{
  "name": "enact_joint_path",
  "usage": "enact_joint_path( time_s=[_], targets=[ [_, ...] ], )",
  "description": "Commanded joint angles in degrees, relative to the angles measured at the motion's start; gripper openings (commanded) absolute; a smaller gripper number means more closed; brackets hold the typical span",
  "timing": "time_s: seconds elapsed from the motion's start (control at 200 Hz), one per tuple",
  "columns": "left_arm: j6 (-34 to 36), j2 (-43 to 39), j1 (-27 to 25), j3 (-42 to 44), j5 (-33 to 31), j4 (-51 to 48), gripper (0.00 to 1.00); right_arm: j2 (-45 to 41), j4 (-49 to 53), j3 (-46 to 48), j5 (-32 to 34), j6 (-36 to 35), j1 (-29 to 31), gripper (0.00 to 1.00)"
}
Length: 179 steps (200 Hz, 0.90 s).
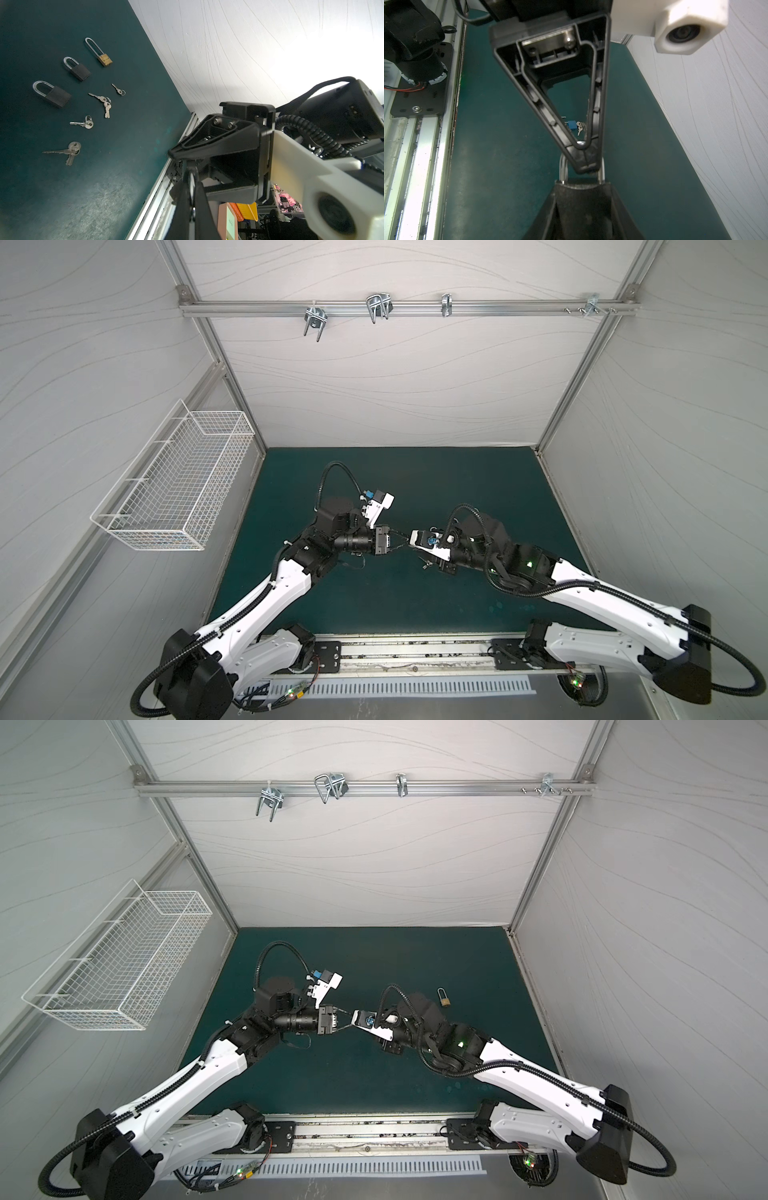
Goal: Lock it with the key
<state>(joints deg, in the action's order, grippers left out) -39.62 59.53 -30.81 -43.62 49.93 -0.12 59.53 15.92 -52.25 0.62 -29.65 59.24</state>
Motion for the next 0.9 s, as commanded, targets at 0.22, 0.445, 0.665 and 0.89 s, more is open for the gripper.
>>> enact_joint_path(
  time_s=[0.22,0.445,0.665,0.89],
  targets=[
    [1.58,-2.11,-0.24,-3.97,-4.37,-2.21,0.15,-2.68,0.31,-0.09,-0.83,4.99,0.31,0.00],
    [4.14,-4.47,-0.29,-4.47,-14.58,-9.57,0.58,-4.28,-0.19,2.95,0.31,10.31,-0.73,0.00],
    [5.16,-3.75,0.02,-4.19,-25.09,-17.78,0.85,-2.77,-0.24,5.94,-0.89,18.45,-4.62,0.00],
    [4.94,-5.11,1.05,-0.16,-34.03,-21.69,0.89,3.86,2.66,4.94,-2.67,24.03,-9.33,0.00]
  ],
)
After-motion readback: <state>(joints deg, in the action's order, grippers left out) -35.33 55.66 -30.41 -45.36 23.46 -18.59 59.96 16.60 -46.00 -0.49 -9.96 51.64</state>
